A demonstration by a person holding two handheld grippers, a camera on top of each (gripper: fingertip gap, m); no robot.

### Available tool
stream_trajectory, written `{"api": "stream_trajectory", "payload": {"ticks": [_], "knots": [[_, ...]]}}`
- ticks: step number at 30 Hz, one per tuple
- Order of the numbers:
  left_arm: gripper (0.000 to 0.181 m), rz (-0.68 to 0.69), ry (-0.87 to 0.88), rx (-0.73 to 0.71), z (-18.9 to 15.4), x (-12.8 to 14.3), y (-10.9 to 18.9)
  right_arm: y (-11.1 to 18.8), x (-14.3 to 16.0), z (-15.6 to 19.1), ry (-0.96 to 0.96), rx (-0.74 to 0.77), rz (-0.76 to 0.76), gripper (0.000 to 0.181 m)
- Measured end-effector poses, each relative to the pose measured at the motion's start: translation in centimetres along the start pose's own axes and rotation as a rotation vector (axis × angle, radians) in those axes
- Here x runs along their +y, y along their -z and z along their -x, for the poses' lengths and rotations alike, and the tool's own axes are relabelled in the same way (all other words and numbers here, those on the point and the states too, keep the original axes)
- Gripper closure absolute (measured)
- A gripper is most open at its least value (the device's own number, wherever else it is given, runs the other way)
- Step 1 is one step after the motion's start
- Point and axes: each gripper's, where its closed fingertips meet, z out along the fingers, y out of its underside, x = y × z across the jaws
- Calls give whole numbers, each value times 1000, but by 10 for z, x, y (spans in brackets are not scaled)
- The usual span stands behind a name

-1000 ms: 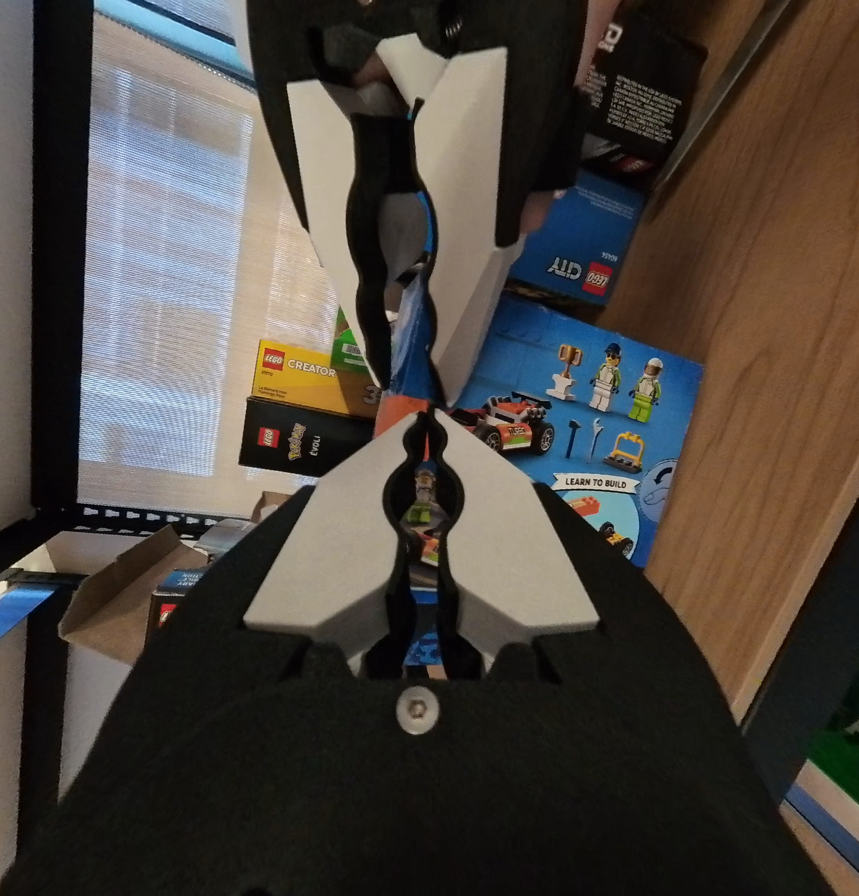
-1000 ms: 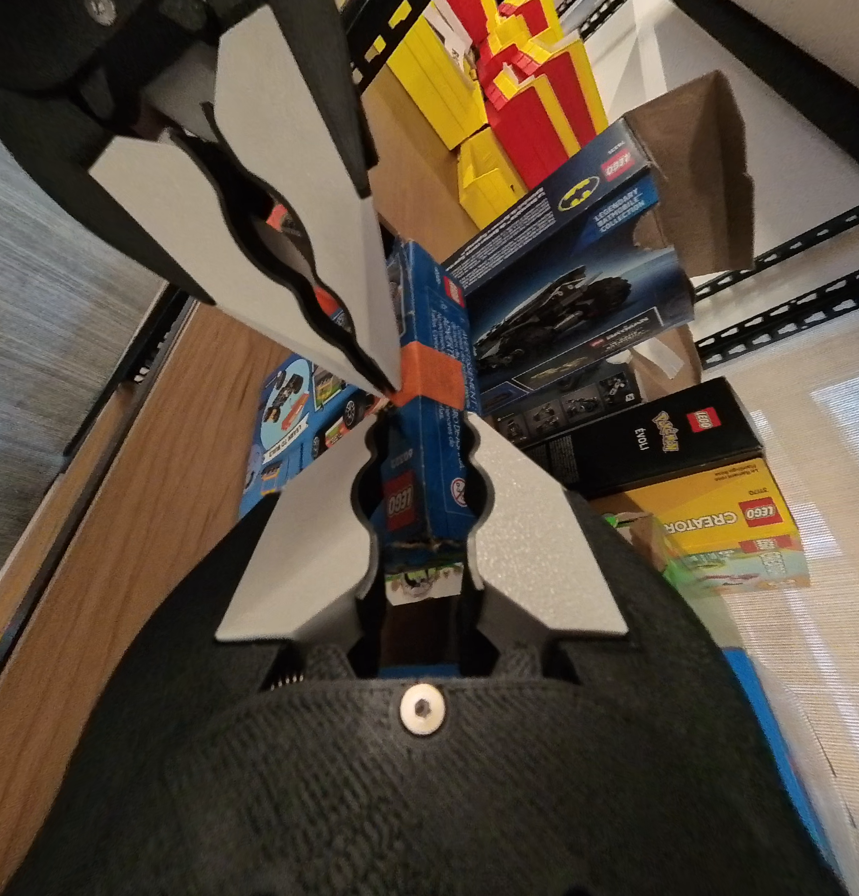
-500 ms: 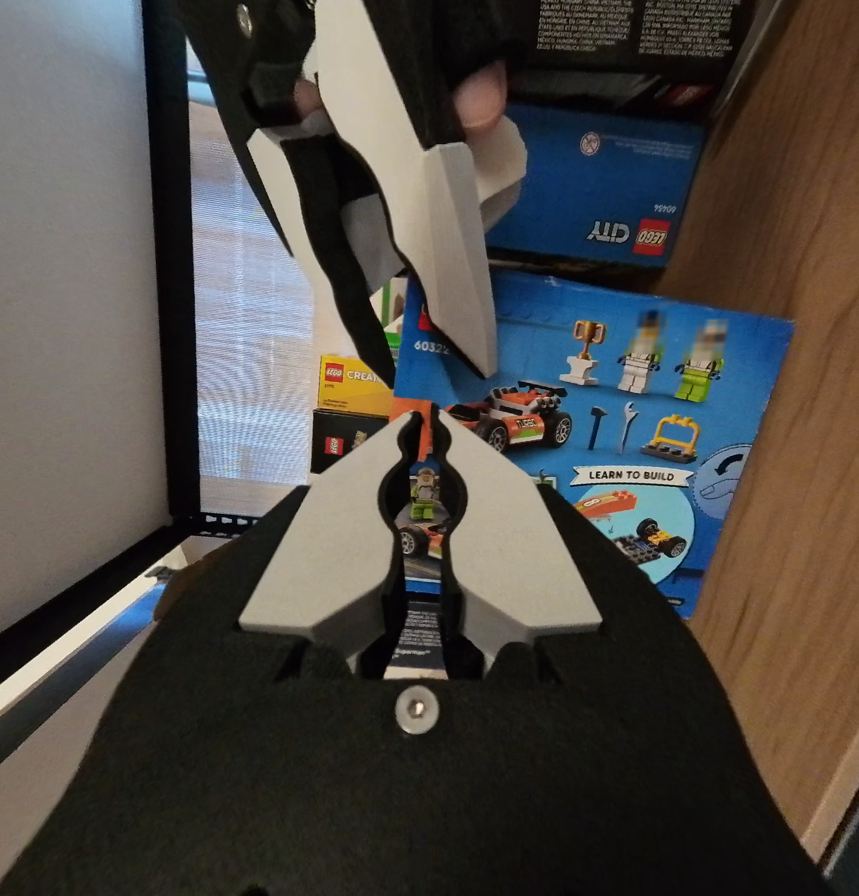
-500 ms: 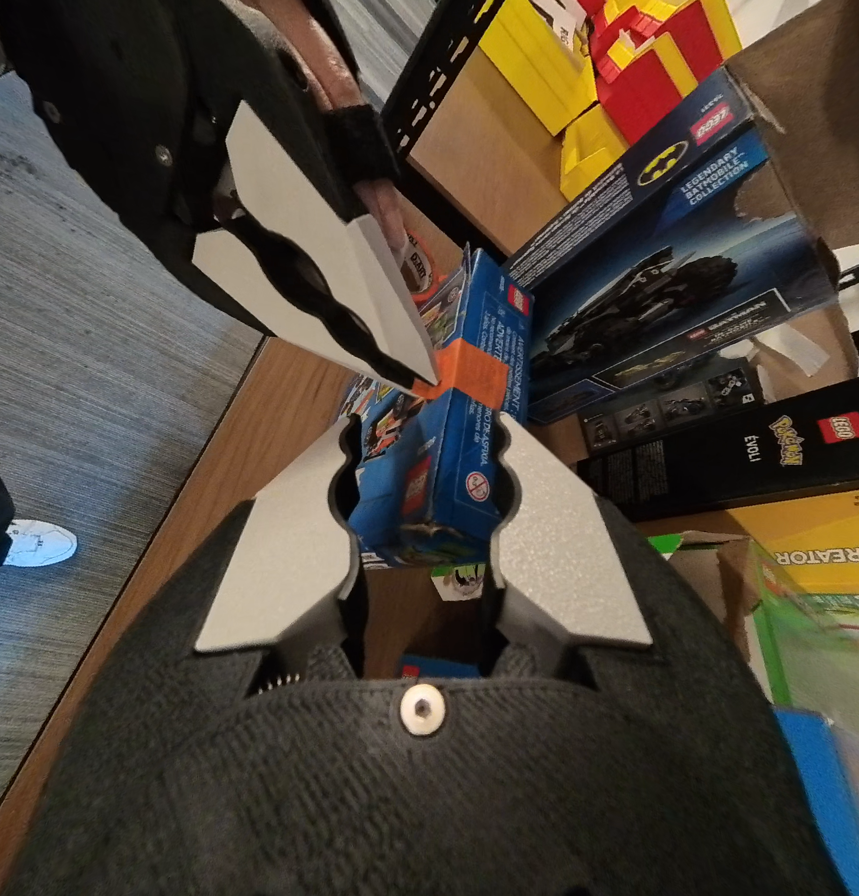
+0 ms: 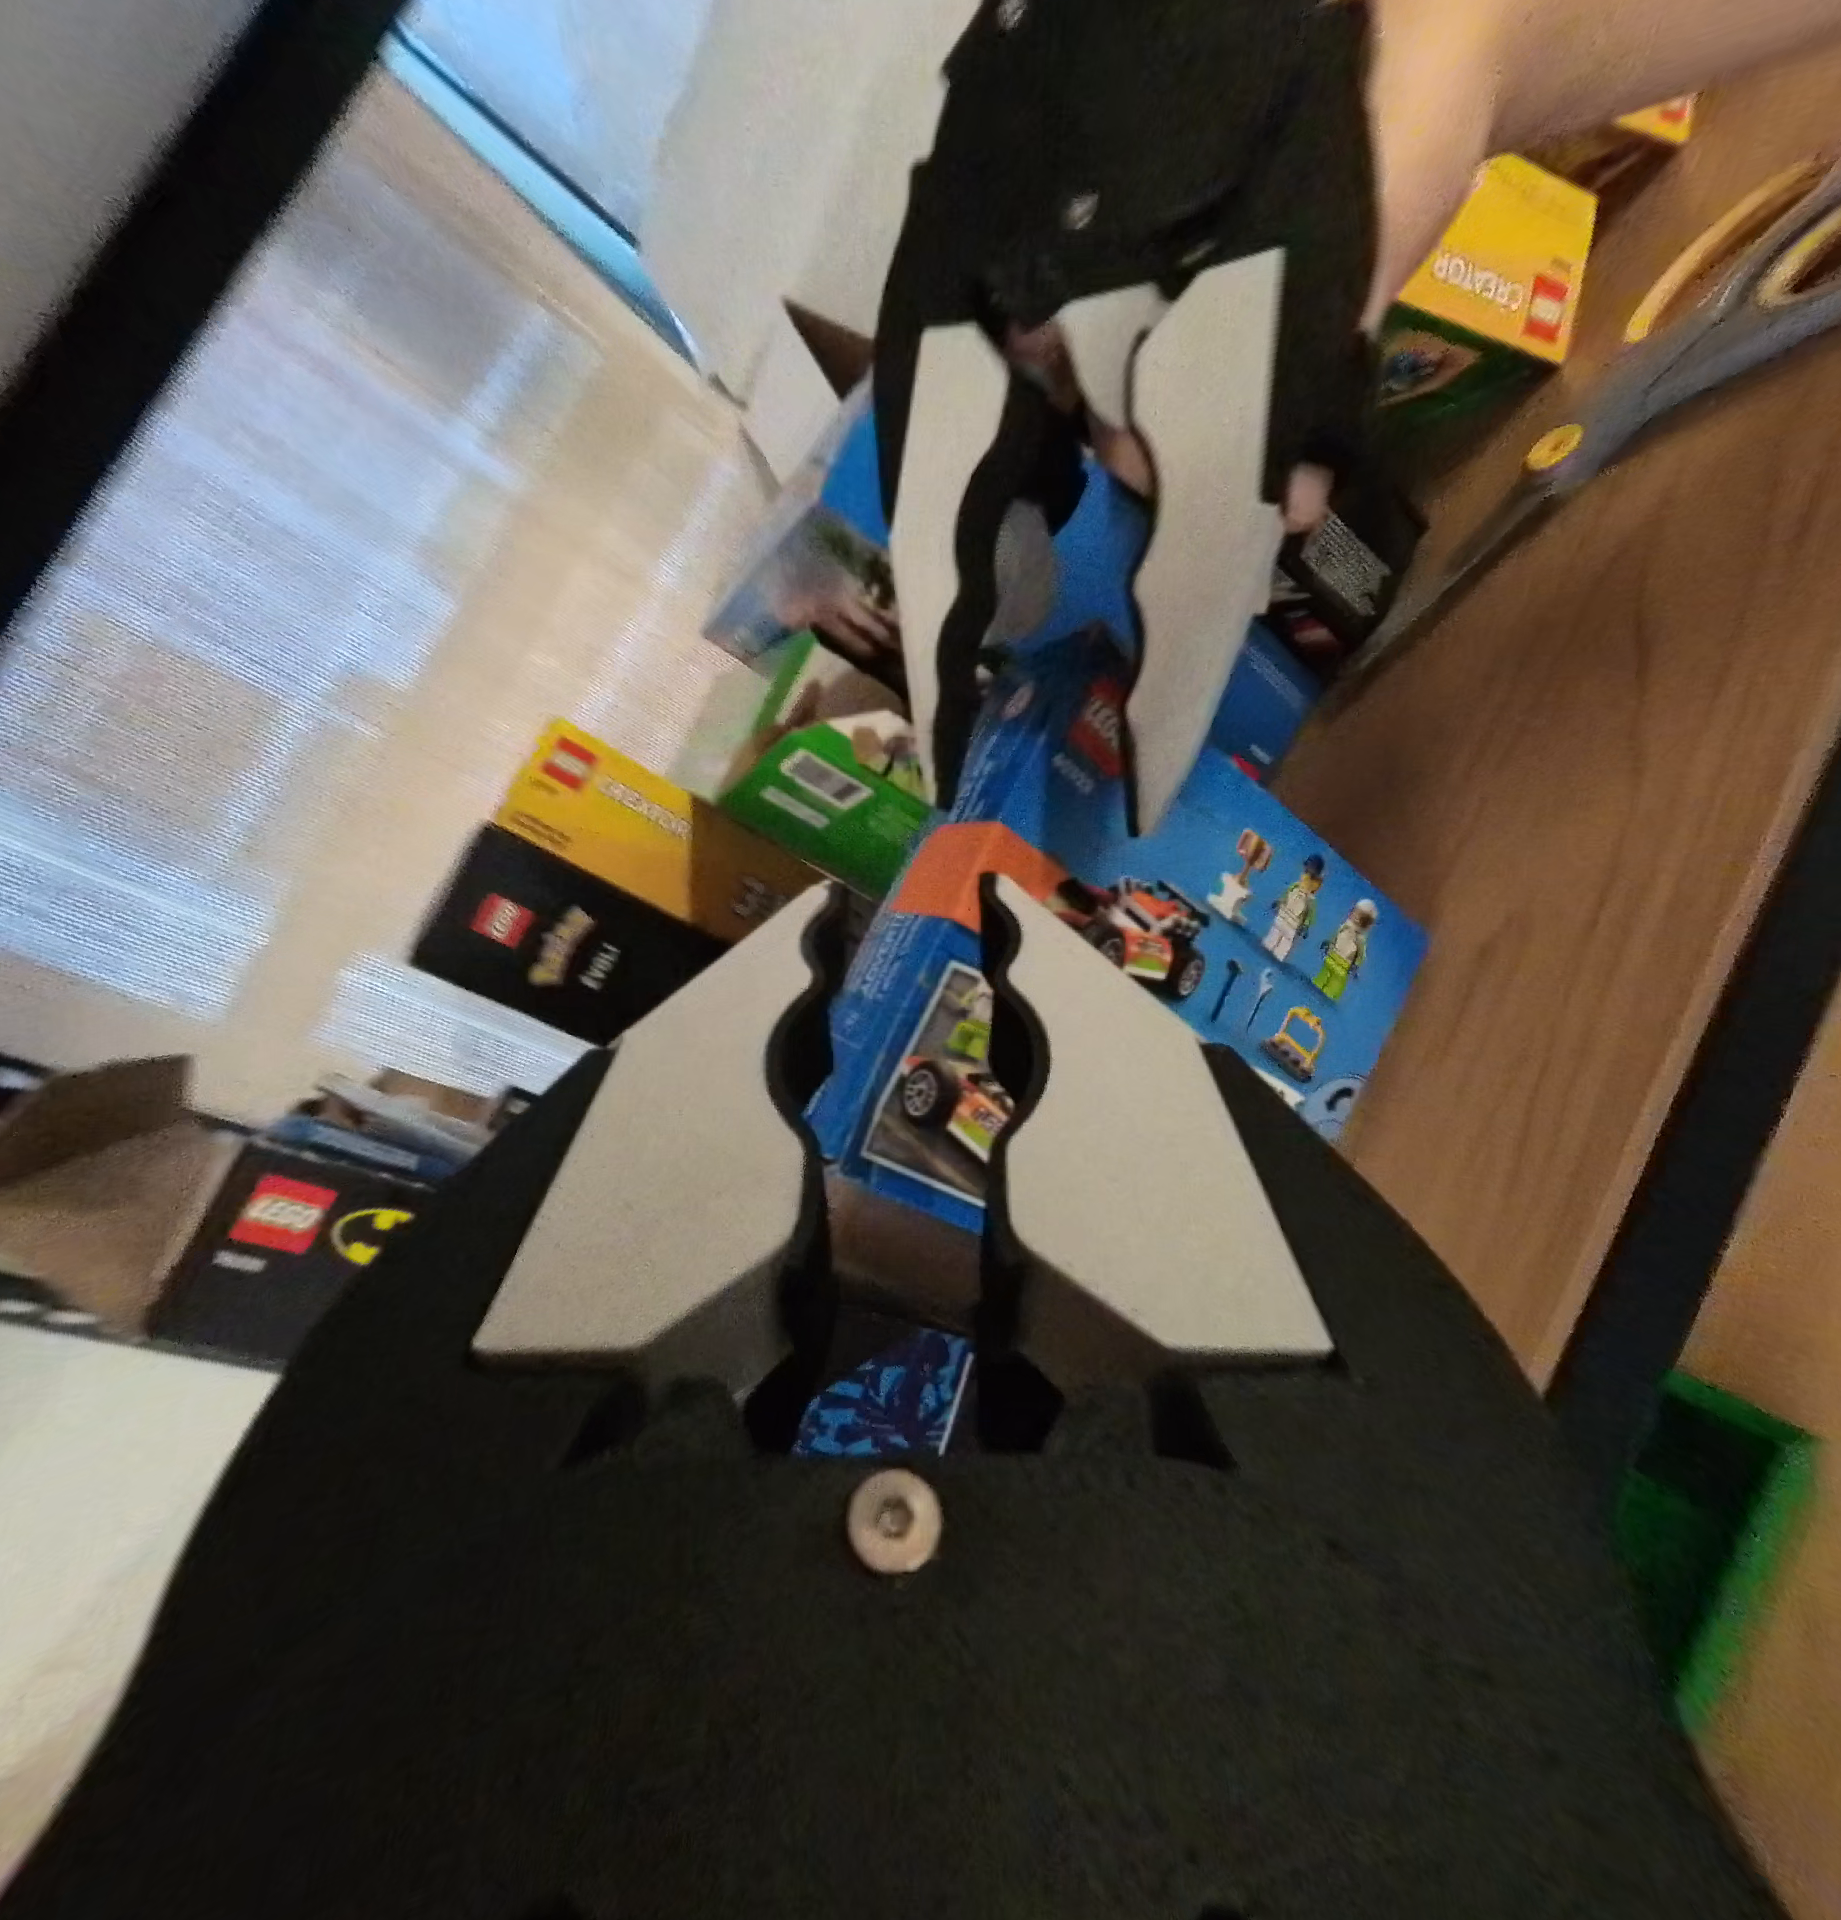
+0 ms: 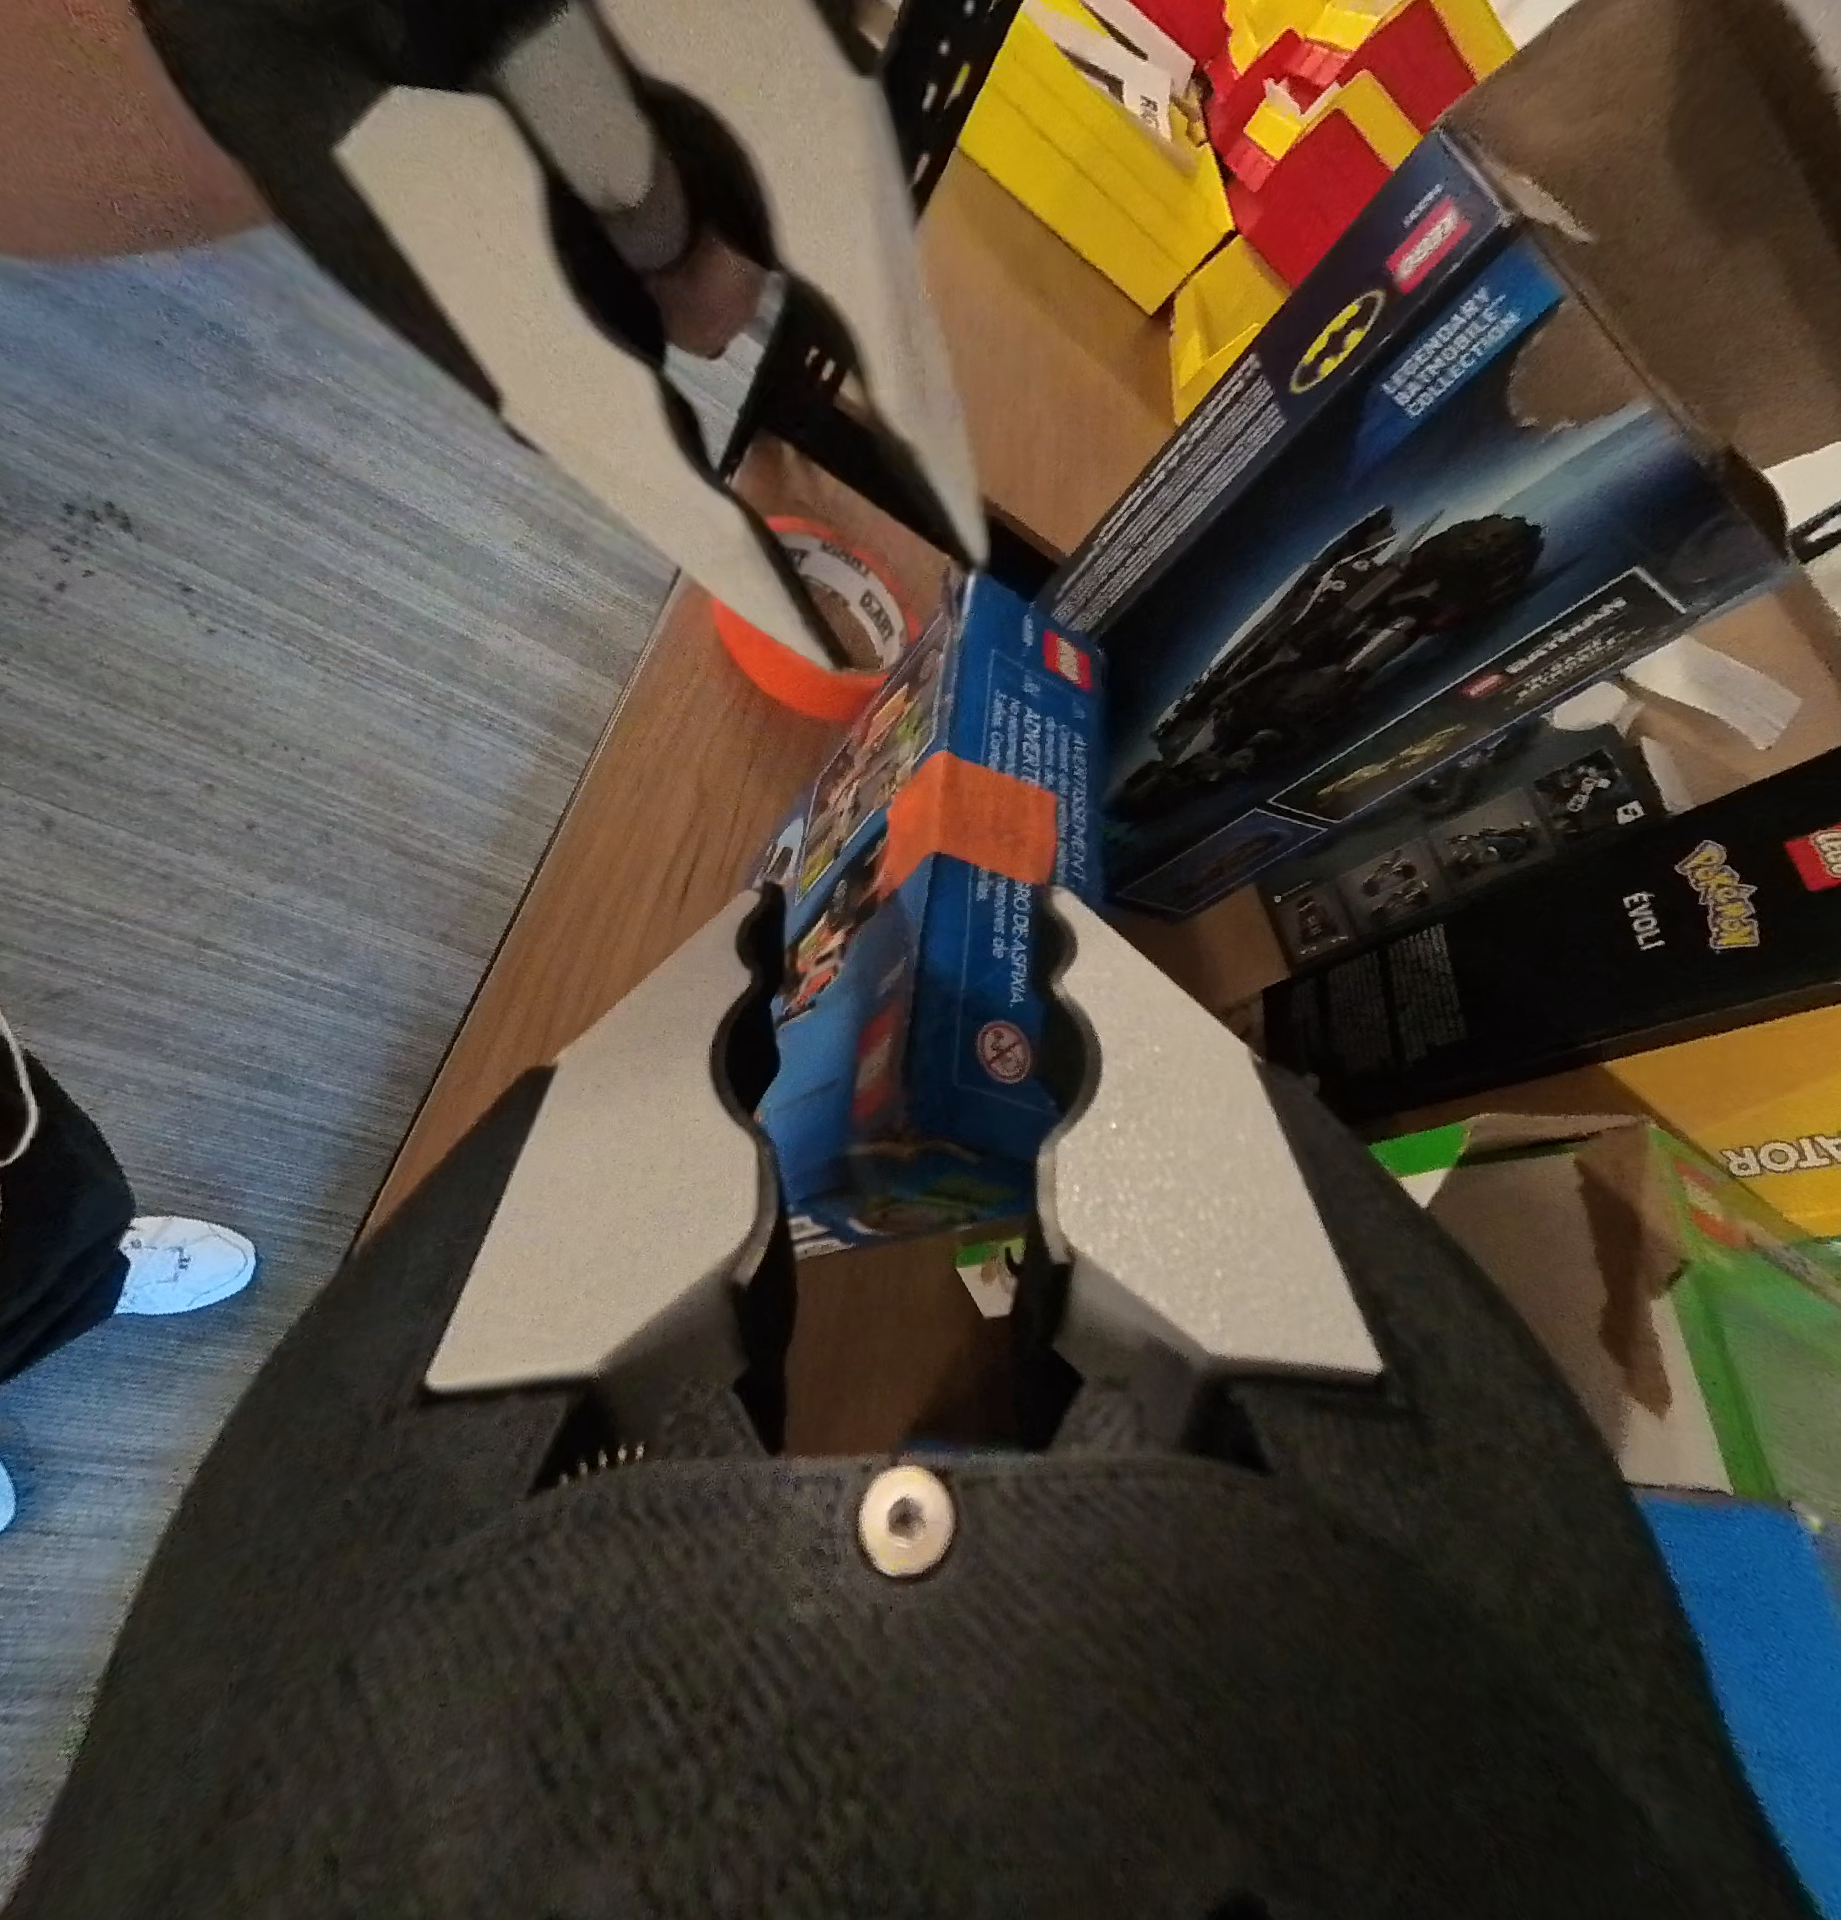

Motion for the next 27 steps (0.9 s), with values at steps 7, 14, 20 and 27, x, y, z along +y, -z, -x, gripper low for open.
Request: {"api": "stream_trajectory", "payload": {"ticks": [7,14,20,27], "knots": [[145,90,132,285,1,18,-31,-7,-4,-19,-47,87,42,137],[141,123,163,408,-5,23,-38,-14,5,-22,-190,35,87,131],[136,133,114,437,-2,23,-37,-11,1,-16,-147,16,83,138],[131,233,149,526,-7,41,-42,-12,-2,-16,-111,16,72,139]]}}
